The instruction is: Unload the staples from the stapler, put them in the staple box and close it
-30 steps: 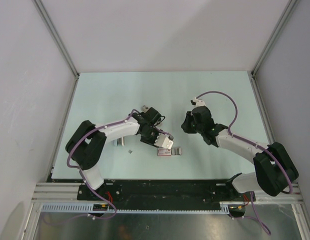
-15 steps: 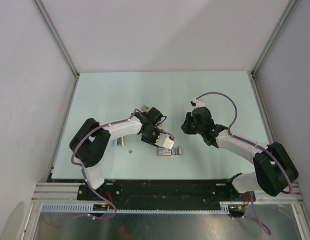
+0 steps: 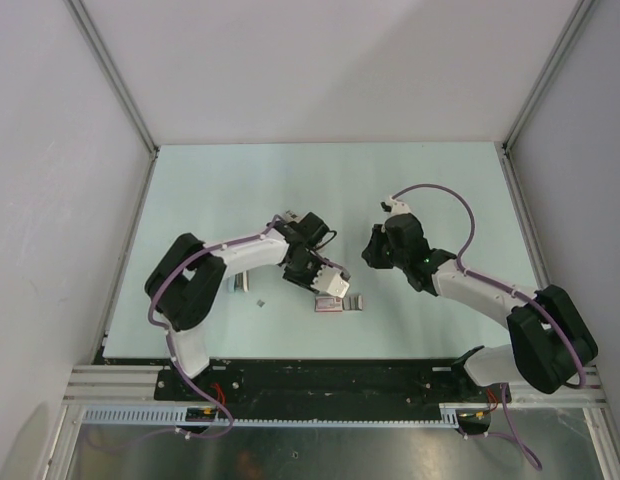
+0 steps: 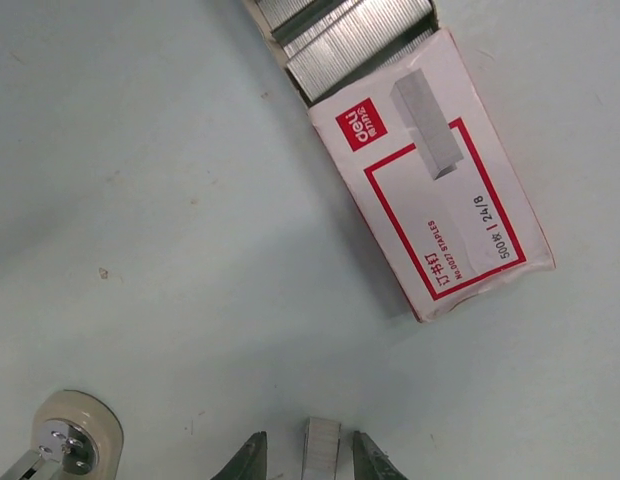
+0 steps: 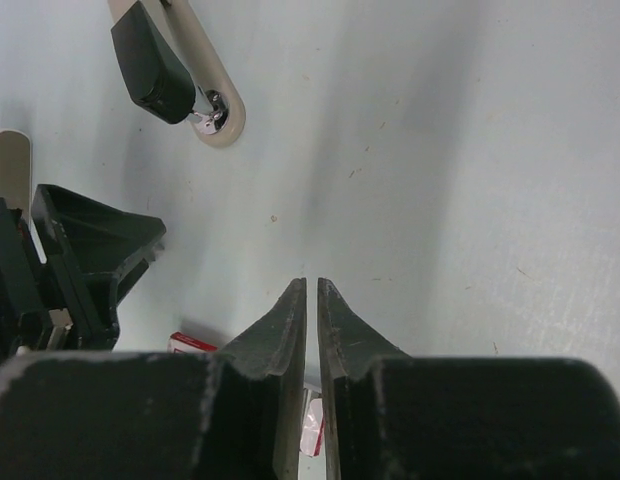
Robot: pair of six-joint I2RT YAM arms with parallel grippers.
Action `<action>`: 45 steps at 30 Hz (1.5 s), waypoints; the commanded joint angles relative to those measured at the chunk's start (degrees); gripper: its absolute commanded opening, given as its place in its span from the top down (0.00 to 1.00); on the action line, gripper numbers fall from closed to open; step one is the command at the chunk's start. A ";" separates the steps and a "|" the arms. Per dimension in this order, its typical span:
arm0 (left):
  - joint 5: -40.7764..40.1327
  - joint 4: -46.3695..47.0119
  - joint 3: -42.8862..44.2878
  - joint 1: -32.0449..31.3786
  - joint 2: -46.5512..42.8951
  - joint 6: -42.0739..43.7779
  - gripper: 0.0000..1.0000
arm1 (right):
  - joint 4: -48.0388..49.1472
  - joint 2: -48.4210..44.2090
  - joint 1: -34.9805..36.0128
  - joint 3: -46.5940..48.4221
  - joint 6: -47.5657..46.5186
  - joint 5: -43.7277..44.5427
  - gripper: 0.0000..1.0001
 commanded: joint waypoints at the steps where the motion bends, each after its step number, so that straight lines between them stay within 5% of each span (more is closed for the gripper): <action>1: -0.13 -9.66 3.66 -0.20 4.49 2.90 0.56 | 1.72 -2.38 -0.37 -0.01 -0.26 -0.31 0.87; 11: -0.95 -13.14 7.01 -0.67 8.68 2.81 0.57 | 1.54 -3.04 -0.68 -0.01 -0.11 -0.12 0.90; 27: 0.49 -14.23 8.84 -0.99 8.96 -1.98 0.82 | 1.00 -3.91 -1.14 -0.03 -0.05 -0.34 0.93; 36: 13.30 -14.17 22.88 0.59 -3.23 -21.58 0.87 | 1.16 -8.98 -1.61 0.38 0.35 -2.79 0.93; 45: 46.33 -7.52 42.69 15.45 -12.06 -58.75 0.87 | 6.16 -19.23 -4.55 0.43 2.52 -12.95 0.85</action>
